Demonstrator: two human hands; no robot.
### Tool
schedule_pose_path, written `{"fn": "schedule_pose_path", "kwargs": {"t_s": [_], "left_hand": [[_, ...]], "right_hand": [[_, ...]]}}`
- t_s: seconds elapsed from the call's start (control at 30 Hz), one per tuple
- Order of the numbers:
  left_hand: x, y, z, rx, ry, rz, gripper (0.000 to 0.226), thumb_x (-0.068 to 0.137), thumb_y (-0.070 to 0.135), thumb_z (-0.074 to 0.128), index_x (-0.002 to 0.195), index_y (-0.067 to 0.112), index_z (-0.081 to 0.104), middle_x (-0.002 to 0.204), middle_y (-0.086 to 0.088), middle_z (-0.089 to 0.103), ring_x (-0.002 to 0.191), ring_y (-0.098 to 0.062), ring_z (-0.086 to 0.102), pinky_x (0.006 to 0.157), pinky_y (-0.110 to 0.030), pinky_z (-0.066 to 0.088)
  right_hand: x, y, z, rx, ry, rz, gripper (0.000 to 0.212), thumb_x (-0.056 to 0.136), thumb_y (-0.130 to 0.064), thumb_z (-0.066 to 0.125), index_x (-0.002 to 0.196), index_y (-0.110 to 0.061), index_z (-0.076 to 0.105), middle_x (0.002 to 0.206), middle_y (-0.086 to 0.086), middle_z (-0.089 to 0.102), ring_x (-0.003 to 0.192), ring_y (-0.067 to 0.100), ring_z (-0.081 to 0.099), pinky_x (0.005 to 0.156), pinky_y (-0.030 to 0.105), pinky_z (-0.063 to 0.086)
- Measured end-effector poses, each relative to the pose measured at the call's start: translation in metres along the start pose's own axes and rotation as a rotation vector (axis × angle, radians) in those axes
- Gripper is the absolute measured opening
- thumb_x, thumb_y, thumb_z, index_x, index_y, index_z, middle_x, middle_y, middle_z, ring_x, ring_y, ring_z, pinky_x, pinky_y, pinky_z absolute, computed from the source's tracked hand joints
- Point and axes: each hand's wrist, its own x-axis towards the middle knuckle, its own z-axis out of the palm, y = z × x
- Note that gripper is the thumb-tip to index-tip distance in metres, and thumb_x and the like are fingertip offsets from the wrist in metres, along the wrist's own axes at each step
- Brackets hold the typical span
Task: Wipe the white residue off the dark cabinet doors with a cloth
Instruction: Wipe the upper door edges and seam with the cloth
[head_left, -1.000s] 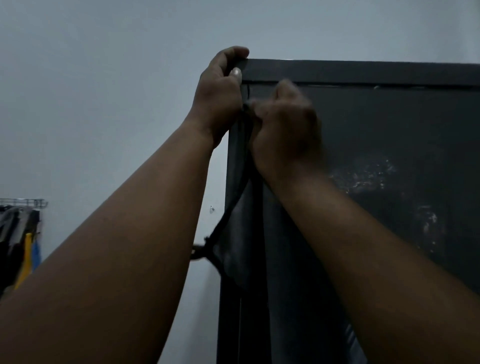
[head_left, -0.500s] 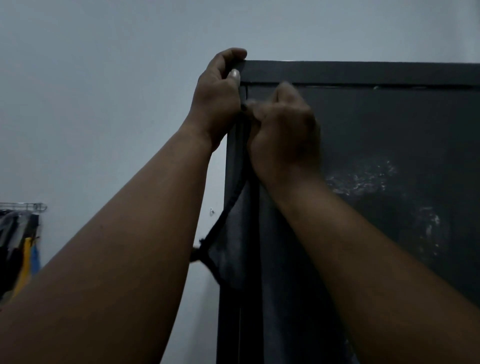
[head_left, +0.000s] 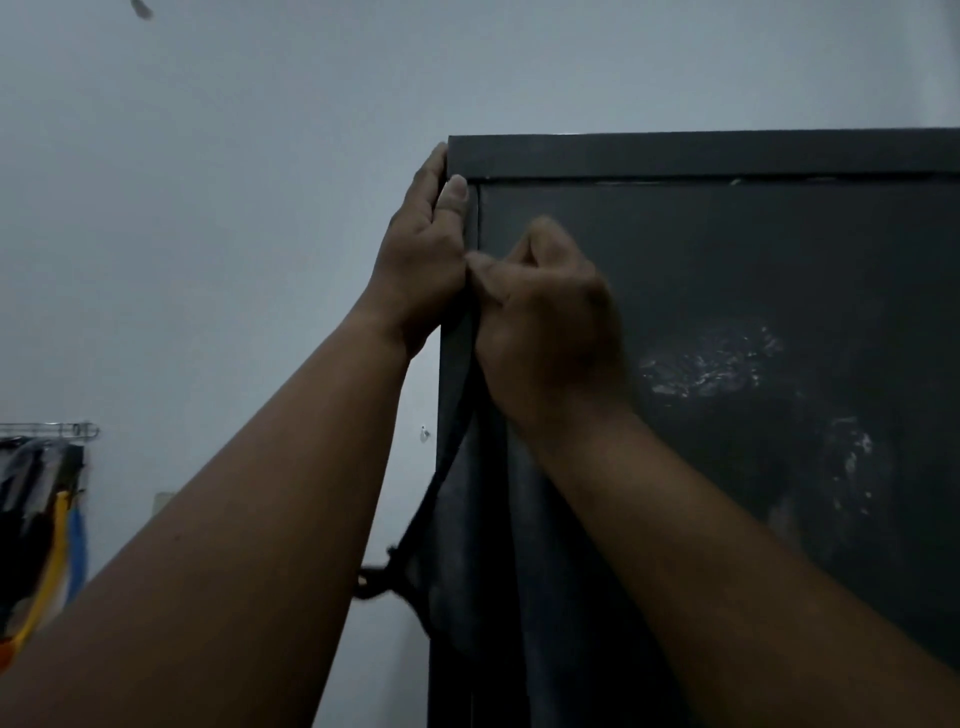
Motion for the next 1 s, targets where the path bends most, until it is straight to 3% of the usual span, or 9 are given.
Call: {"fn": "schedule_pose_path", "kwargs": {"t_s": [0.1, 0.3, 0.43, 0.6, 0.83, 1.0], "left_hand": [[-0.008, -0.004, -0.002, -0.043, -0.044, -0.019, 0.044, 0.115, 0.027, 0.035, 0.158, 0.021, 0.040, 0.152, 0.003, 0.053, 0.136, -0.010, 0.054, 0.112, -0.032, 0.049], [-0.015, -0.008, -0.008, -0.059, -0.102, -0.050, 0.046, 0.114, 0.026, 0.036, 0.160, 0.021, 0.038, 0.155, 0.003, 0.053, 0.141, -0.012, 0.052, 0.121, -0.040, 0.039], [-0.020, -0.013, -0.010, -0.076, -0.096, -0.079, 0.048, 0.114, 0.026, 0.038, 0.161, 0.018, 0.036, 0.159, 0.001, 0.047, 0.146, -0.012, 0.046, 0.125, -0.040, 0.034], [-0.027, -0.020, -0.013, -0.113, -0.127, -0.066, 0.049, 0.113, 0.026, 0.037, 0.161, 0.018, 0.035, 0.161, 0.001, 0.046, 0.147, -0.012, 0.045, 0.125, -0.040, 0.034], [-0.029, -0.014, -0.010, -0.056, -0.081, -0.030, 0.045, 0.114, 0.022, 0.037, 0.158, 0.019, 0.043, 0.155, 0.005, 0.053, 0.142, -0.008, 0.049, 0.123, -0.037, 0.038], [-0.034, -0.012, -0.010, 0.008, -0.065, -0.024, 0.046, 0.115, 0.021, 0.036, 0.161, 0.017, 0.038, 0.159, 0.004, 0.048, 0.144, -0.006, 0.046, 0.123, -0.033, 0.036]], "right_hand": [[-0.016, 0.003, -0.007, 0.021, 0.006, -0.035, 0.017, 0.101, -0.017, 0.064, 0.097, -0.010, 0.079, 0.080, 0.007, 0.054, 0.066, 0.030, 0.055, 0.065, 0.046, 0.051], [0.035, 0.010, -0.002, -0.062, 0.023, 0.089, 0.027, 0.102, -0.027, 0.055, 0.091, -0.015, 0.076, 0.091, 0.004, 0.053, 0.078, 0.031, 0.058, 0.076, 0.043, 0.052], [0.022, 0.001, 0.005, -0.038, 0.016, 0.056, 0.035, 0.106, -0.026, 0.051, 0.088, -0.008, 0.074, 0.088, 0.005, 0.049, 0.075, 0.027, 0.054, 0.070, 0.040, 0.049], [-0.006, 0.002, -0.006, 0.034, 0.002, -0.037, 0.021, 0.103, -0.022, 0.060, 0.099, -0.015, 0.080, 0.083, 0.005, 0.052, 0.070, 0.028, 0.055, 0.068, 0.047, 0.052], [0.061, 0.005, 0.005, -0.115, -0.038, 0.091, 0.030, 0.103, -0.032, 0.049, 0.105, -0.020, 0.076, 0.111, 0.003, 0.059, 0.097, 0.028, 0.063, 0.082, 0.032, 0.050], [0.023, -0.006, -0.001, -0.112, -0.063, 0.056, 0.034, 0.105, -0.030, 0.049, 0.088, -0.012, 0.072, 0.095, 0.003, 0.048, 0.083, 0.028, 0.056, 0.078, 0.038, 0.049]]}}
